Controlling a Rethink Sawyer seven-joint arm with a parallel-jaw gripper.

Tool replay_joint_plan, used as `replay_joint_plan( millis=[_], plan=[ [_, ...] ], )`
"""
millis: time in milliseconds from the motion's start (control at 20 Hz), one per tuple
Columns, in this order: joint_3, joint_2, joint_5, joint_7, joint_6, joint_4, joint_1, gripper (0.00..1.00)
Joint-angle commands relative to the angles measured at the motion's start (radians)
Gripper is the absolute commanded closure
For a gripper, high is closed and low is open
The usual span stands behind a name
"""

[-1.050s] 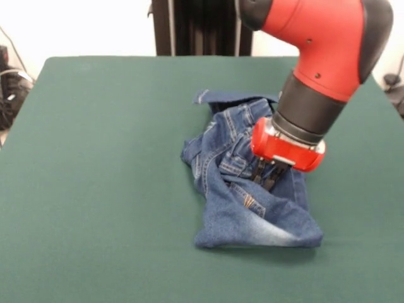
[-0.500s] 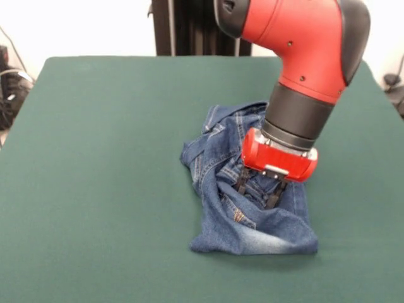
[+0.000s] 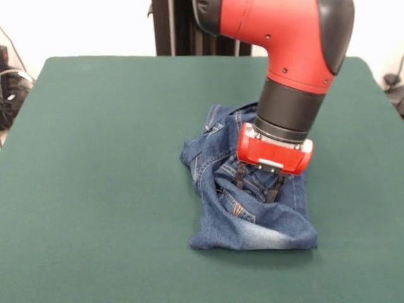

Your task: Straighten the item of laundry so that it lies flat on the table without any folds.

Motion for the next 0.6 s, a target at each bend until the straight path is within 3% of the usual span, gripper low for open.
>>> replay_joint_plan(
  millis=[50, 600],
  plan=[
    [0.222, 0.008, -0.055, 0.103, 0.027, 0.232, -0.034, 0.00],
    [0.215, -0.044, -0.036, 0.165, -0.004, 0.299, -0.006, 0.00]
  ],
)
